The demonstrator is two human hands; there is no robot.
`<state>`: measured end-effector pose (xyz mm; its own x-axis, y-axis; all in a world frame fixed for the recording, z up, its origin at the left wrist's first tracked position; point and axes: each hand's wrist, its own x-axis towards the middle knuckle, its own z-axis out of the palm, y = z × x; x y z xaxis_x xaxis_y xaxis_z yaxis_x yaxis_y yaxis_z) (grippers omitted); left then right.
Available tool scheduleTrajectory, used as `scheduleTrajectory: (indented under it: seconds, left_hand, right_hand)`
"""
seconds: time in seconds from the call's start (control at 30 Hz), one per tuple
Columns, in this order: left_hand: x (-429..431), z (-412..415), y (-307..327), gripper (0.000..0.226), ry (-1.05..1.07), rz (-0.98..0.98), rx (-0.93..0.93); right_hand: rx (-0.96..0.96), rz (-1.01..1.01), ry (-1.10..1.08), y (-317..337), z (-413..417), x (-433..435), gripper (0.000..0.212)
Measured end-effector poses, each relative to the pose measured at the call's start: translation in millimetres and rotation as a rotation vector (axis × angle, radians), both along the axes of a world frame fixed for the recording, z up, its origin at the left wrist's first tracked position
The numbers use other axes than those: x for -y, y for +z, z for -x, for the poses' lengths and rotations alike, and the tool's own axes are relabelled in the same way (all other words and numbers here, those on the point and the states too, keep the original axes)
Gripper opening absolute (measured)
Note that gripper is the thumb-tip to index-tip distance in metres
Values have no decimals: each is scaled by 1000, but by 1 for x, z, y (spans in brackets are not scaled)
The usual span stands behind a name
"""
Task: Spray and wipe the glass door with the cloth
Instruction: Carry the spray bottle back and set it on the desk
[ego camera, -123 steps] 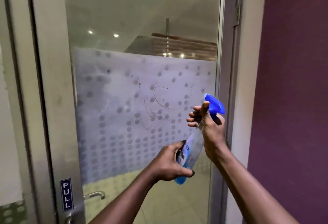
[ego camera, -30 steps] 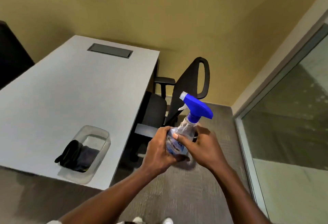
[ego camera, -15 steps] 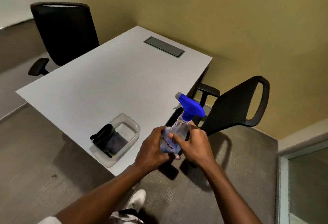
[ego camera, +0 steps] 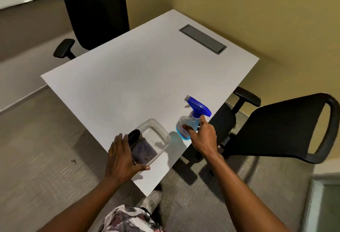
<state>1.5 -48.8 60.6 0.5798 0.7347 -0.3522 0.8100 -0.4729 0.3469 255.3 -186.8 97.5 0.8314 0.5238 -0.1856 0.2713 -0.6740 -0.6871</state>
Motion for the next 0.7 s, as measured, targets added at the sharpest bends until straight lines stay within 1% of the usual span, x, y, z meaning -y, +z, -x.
scheduleTrajectory:
  seconds: [0.13, 0.27, 0.37, 0.47, 0.57, 0.7]
  left_hand:
    - [-9, 9, -18, 174, 32, 78, -25]
    - [-15, 11, -27, 175, 28, 88, -67]
    - [-18, 10, -28, 175, 44, 107, -53]
    - [-20, 10, -29, 173, 39, 98, -62]
    - [-21, 10, -30, 173, 36, 76, -72]
    - [-23, 8, -32, 174, 17, 27, -101]
  right_hand:
    - [-59, 26, -7, -27, -5, -22, 62]
    - [-117, 46, -55, -44, -5, -40, 58]
    - [-107, 84, -56, -50, -3, -49, 55]
    - [-112, 100, -70, -54, -2, -54, 54]
    - [-131, 94, -89, -58, 0, -55, 59]
    - [-110, 96, -82, -63, 2, -54, 64]
